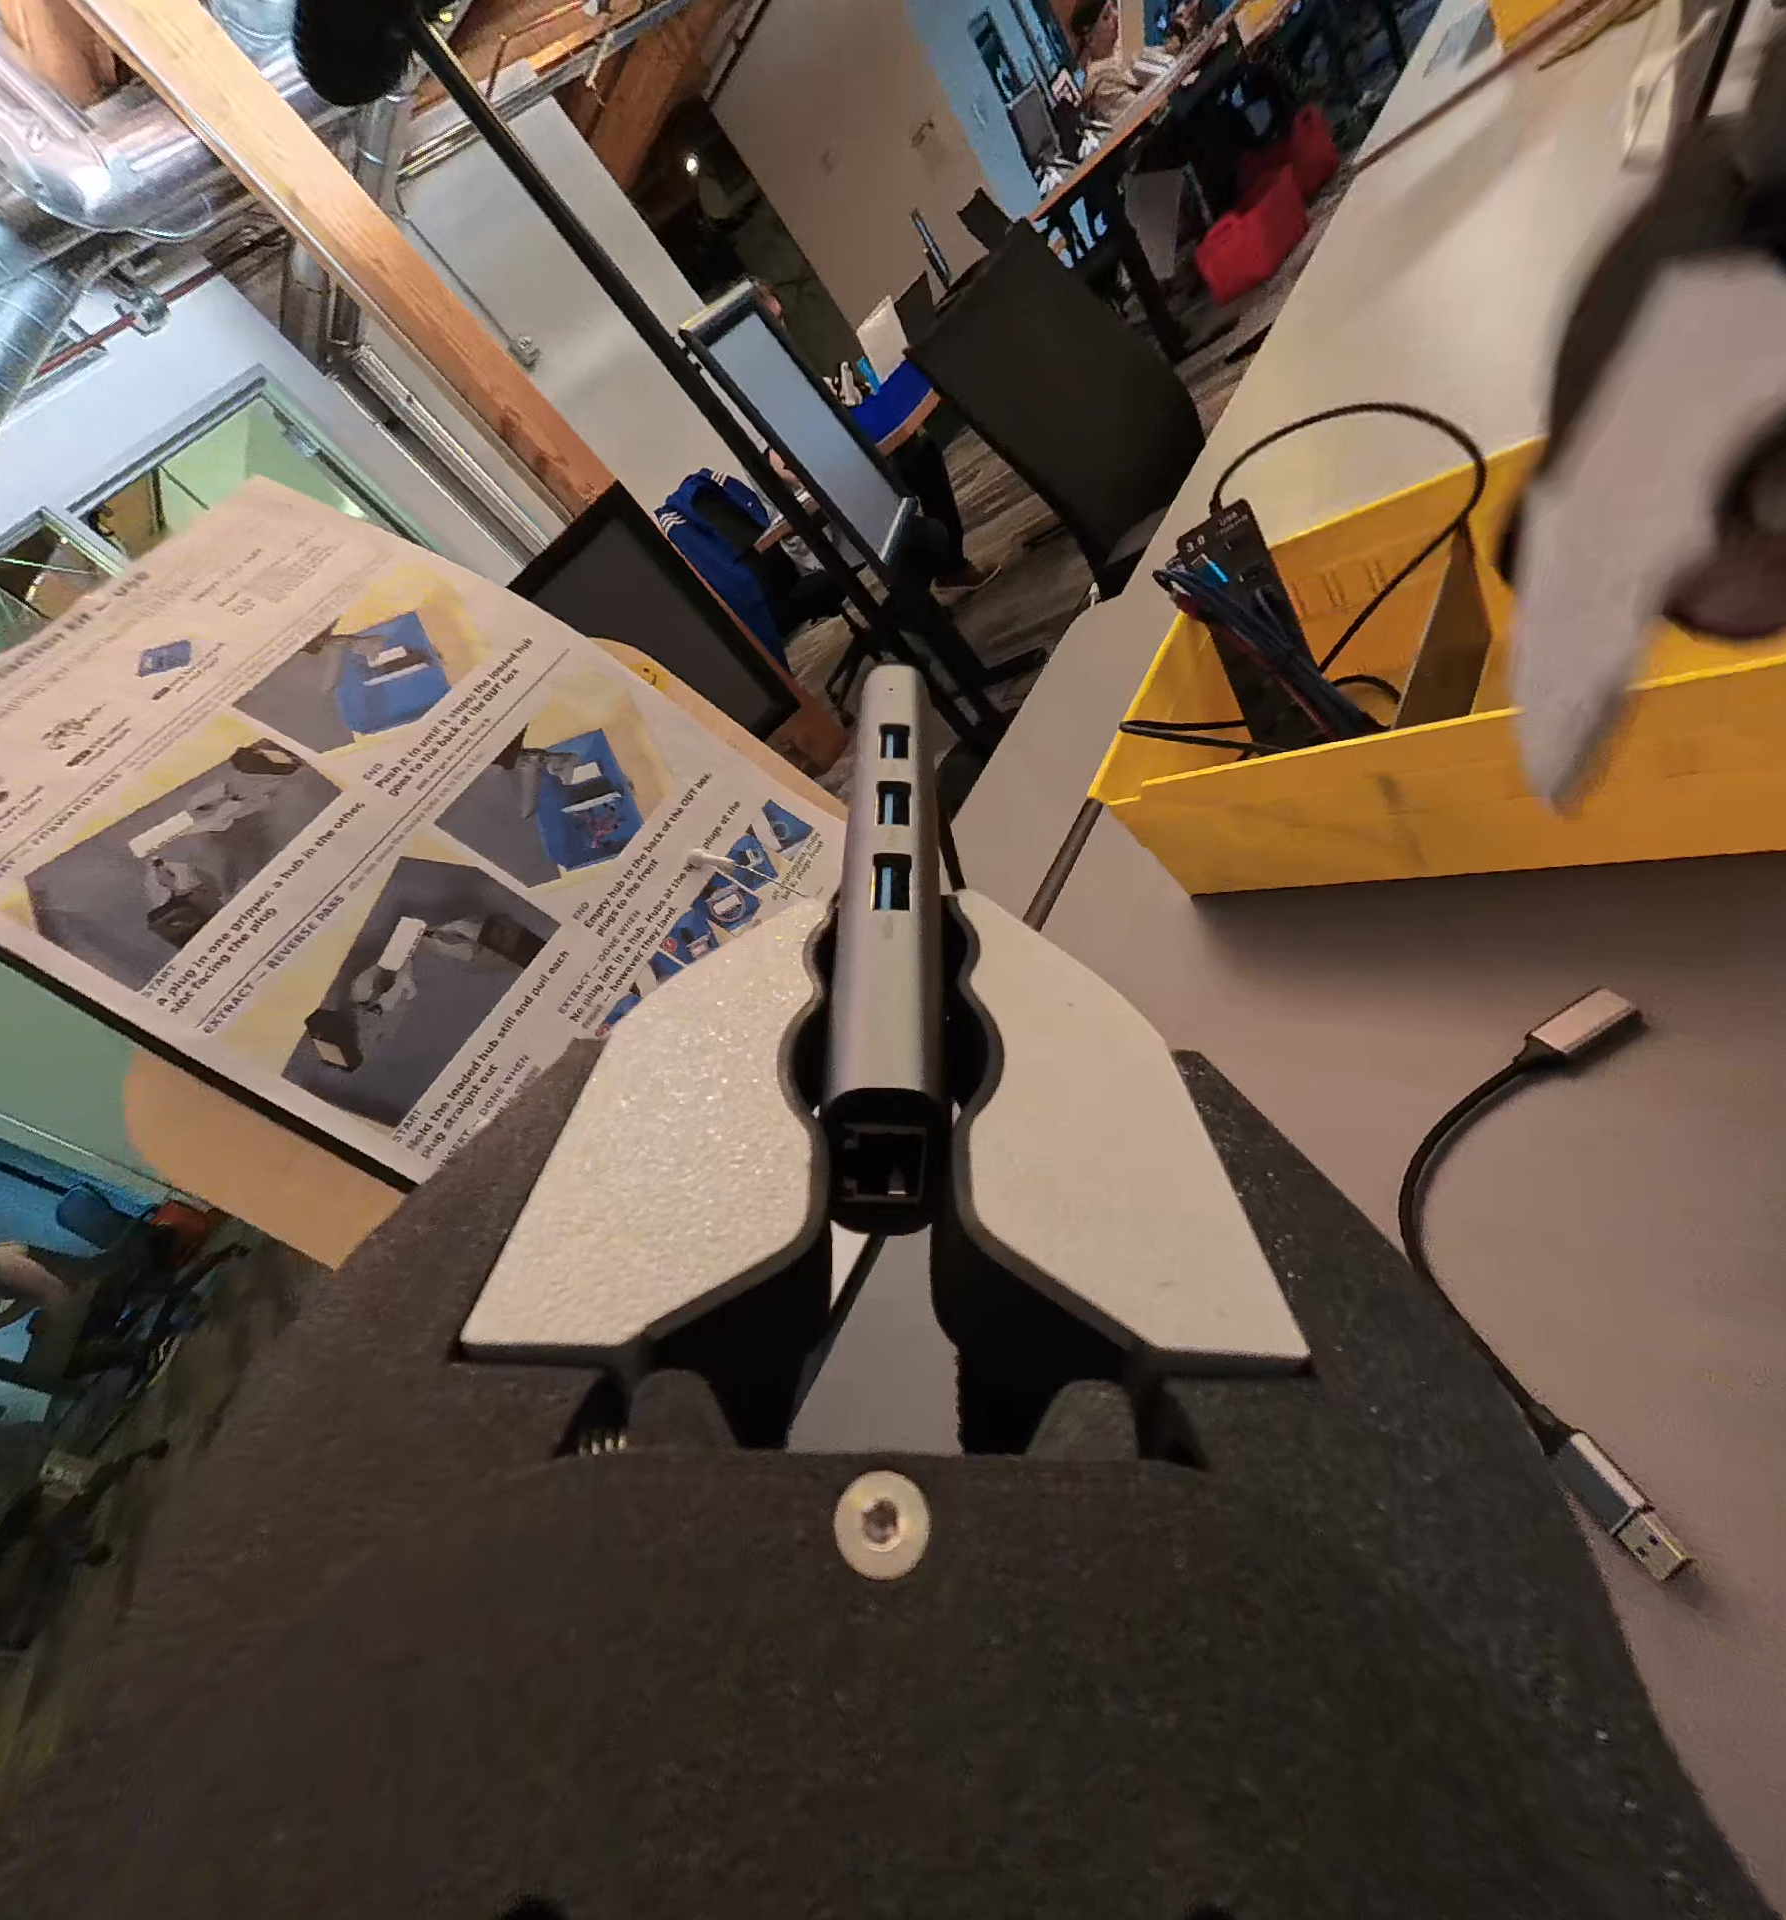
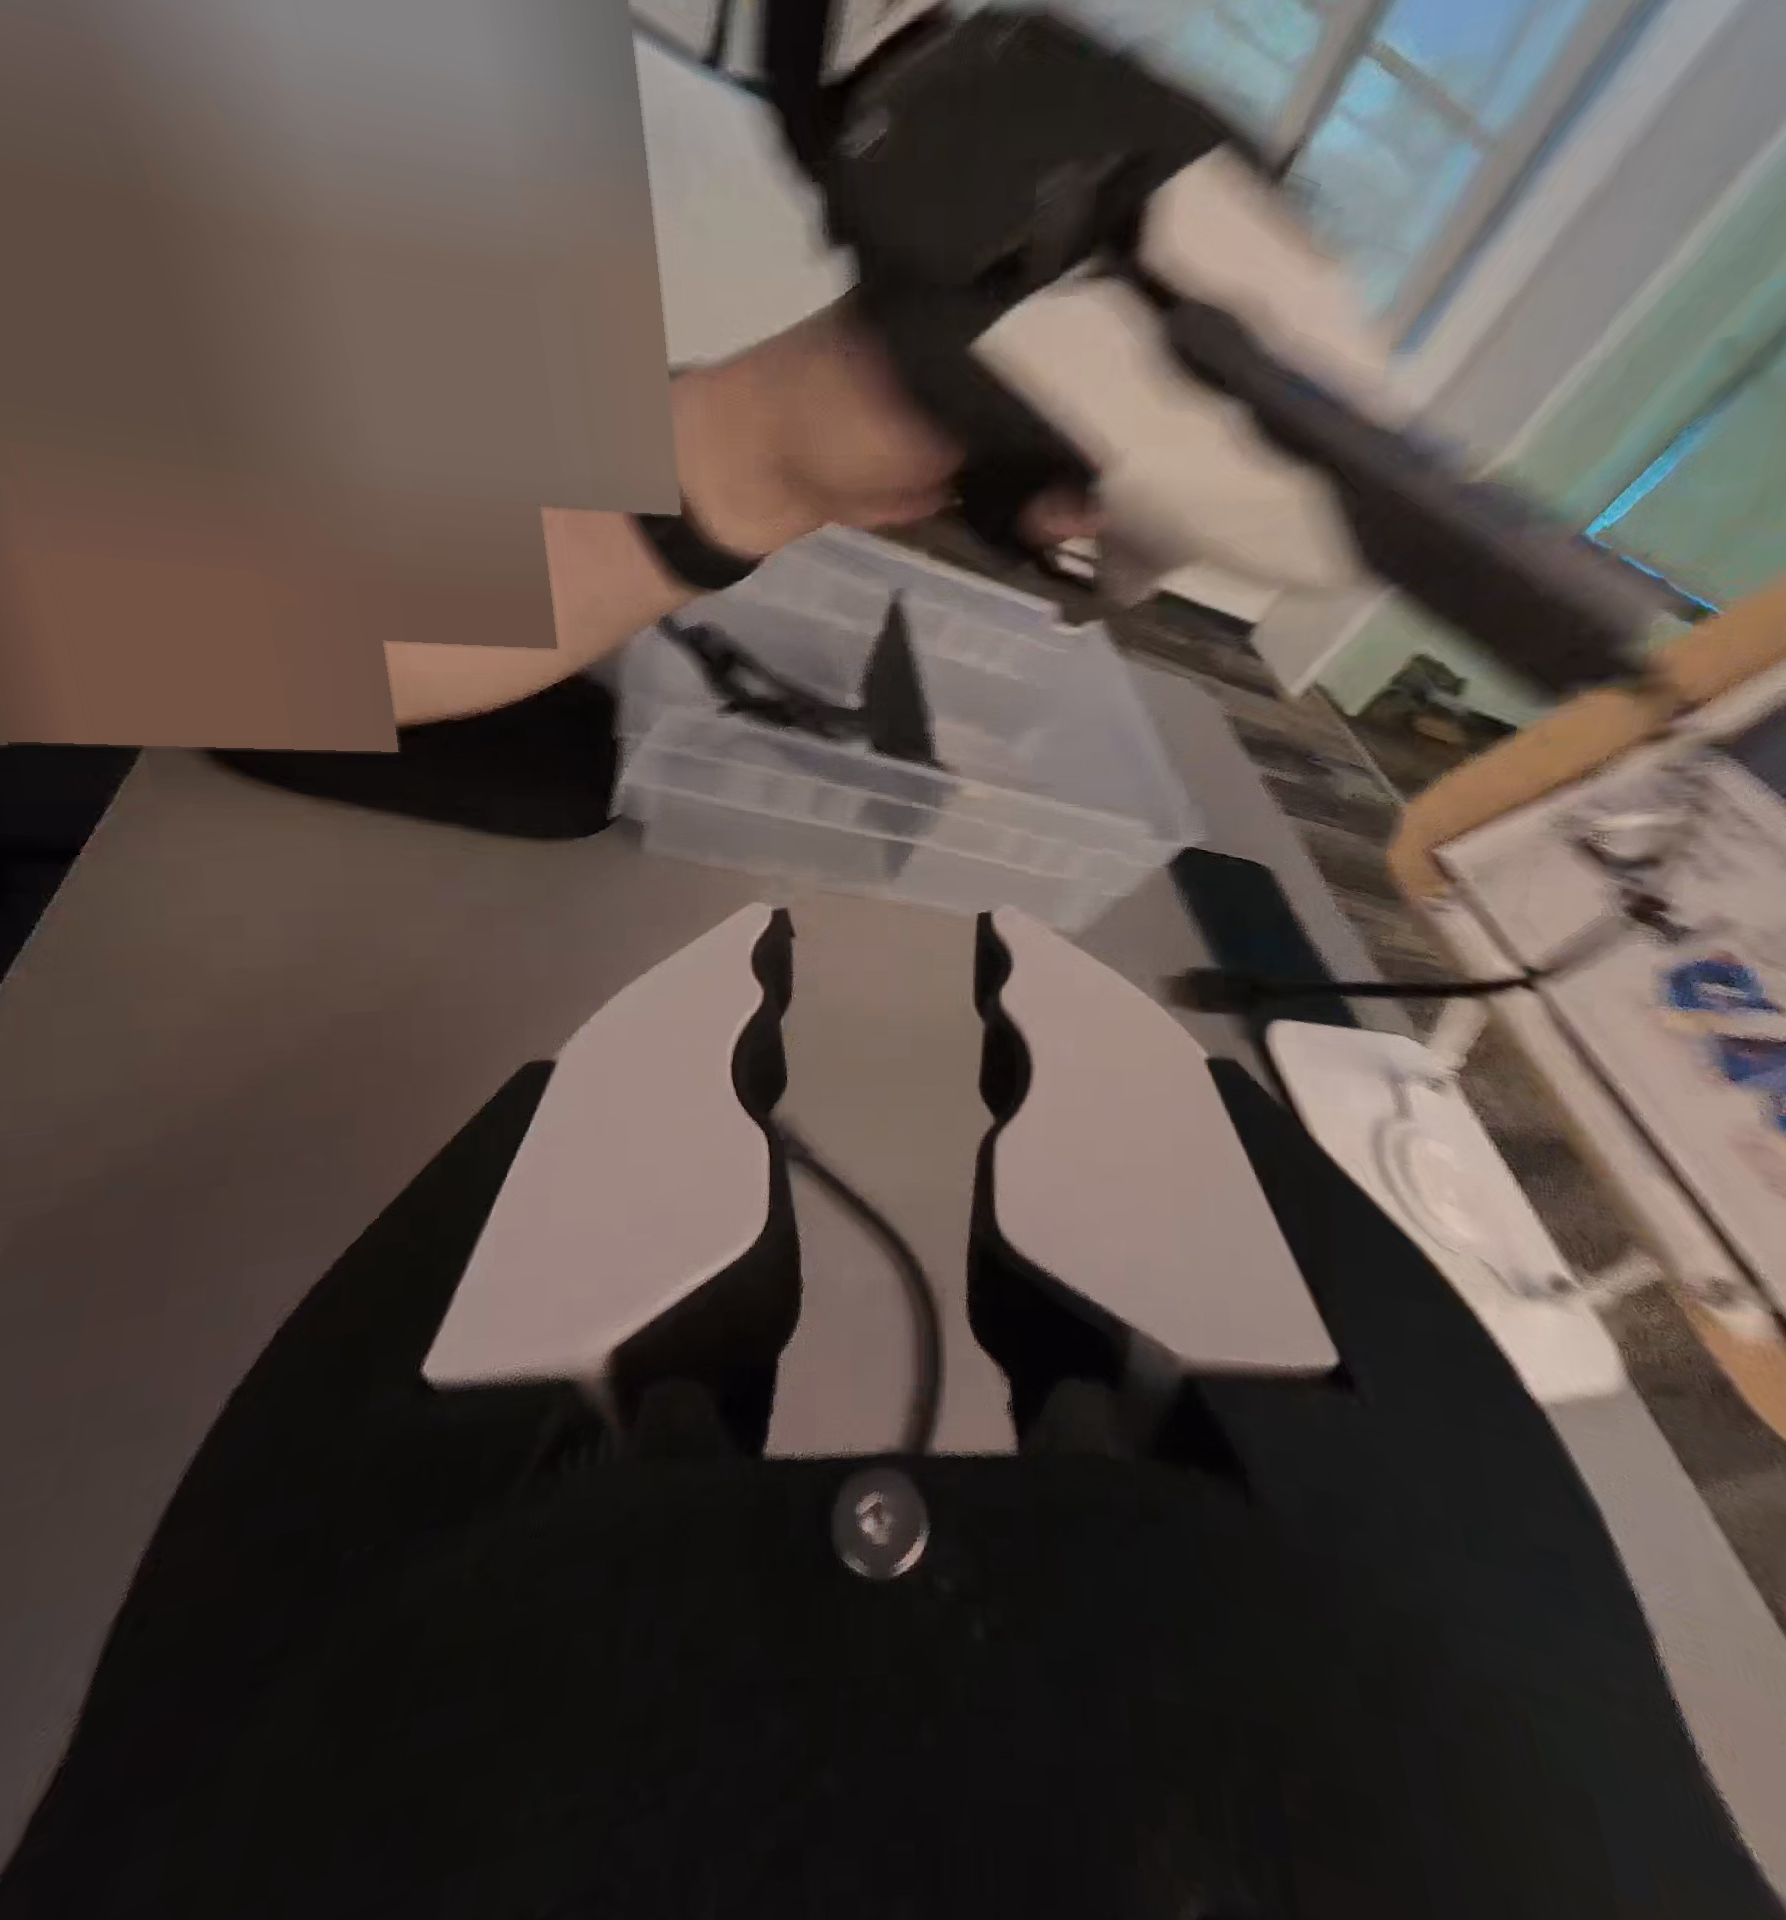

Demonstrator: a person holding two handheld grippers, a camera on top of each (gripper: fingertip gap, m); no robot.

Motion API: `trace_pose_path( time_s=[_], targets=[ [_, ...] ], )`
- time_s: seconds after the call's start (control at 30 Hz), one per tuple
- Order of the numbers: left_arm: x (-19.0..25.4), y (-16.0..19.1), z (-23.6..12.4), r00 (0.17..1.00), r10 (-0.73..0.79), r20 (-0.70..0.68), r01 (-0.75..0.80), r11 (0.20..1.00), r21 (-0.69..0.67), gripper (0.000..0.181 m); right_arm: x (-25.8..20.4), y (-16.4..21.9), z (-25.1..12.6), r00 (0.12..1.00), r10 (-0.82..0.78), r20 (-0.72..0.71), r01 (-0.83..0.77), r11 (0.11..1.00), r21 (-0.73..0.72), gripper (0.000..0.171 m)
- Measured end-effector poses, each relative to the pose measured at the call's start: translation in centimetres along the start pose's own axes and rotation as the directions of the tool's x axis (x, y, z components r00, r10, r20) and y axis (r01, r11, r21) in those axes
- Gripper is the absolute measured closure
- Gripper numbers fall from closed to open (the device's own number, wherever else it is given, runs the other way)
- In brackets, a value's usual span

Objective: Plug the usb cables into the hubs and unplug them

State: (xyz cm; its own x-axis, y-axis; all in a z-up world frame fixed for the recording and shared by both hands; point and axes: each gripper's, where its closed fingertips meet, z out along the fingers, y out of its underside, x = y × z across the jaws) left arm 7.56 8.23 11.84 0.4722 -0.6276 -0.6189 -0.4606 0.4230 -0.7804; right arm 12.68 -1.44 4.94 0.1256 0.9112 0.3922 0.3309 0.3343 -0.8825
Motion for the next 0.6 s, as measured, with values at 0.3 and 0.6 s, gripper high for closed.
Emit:
trace_pose_path(
  time_s=[0.3,0.6],
  targets=[
    [-1.7,-0.9,-2.2,0.999,-0.039,0.018,0.038,0.998,0.054,0.165,-3.8,11.7,8.9,0.985,0.028,0.173,0.011,0.976,-0.219,0.155],
    [-2.9,-0.4,-2.8,0.998,-0.054,0.039,0.052,0.997,0.058,0.165,-2.0,14.9,10.8,0.969,0.061,0.240,0.033,0.929,-0.369,0.159]
  ],
)
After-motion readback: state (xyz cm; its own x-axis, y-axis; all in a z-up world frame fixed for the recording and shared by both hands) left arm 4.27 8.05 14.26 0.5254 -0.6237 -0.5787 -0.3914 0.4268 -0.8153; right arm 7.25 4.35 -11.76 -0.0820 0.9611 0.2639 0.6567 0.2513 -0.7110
